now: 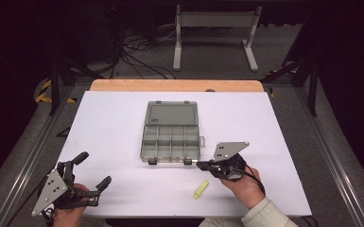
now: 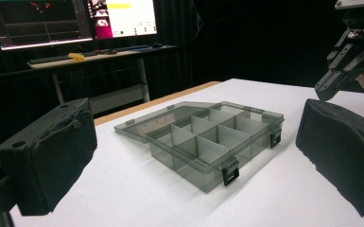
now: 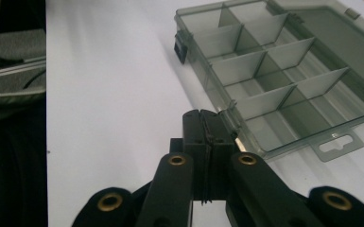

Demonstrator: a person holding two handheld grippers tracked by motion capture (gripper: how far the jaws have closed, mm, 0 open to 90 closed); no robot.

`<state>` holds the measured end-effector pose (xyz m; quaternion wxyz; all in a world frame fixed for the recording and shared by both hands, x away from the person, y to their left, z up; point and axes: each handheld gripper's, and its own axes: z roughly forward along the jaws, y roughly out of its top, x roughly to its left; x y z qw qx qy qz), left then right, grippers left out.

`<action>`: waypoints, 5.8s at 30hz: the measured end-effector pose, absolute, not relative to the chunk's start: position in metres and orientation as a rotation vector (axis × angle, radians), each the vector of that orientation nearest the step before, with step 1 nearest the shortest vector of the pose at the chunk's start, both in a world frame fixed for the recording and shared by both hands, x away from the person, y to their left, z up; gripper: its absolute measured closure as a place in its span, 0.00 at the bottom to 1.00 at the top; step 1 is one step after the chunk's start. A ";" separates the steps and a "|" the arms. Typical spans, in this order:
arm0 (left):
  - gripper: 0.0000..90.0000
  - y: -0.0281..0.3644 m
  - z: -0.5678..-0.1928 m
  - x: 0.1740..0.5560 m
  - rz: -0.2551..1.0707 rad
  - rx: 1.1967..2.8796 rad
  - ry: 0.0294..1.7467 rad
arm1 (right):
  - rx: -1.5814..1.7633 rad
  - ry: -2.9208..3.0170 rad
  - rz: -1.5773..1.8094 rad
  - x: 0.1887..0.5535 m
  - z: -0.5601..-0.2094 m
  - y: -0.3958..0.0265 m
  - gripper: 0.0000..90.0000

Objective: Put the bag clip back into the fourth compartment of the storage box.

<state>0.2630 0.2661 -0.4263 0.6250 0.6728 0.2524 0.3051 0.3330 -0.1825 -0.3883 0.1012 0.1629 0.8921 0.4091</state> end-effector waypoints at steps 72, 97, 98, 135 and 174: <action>0.01 0.264 -0.427 0.264 0.689 1.567 0.568 | 0.553 3.027 0.644 0.340 -0.430 -0.178 0.99; 0.01 0.264 -0.427 0.264 0.686 1.567 0.570 | 0.507 2.986 0.664 0.325 -0.422 -0.178 0.66; 0.01 0.264 -0.427 0.264 0.684 1.567 0.571 | 0.512 2.972 0.666 0.324 -0.421 -0.177 0.60; 0.01 0.263 -0.427 0.264 0.683 1.572 0.564 | 0.301 2.991 0.647 0.305 -0.432 -0.160 0.57; 0.01 0.263 -0.427 0.265 0.685 1.572 0.563 | 0.276 2.888 0.777 0.332 -0.376 -0.161 0.87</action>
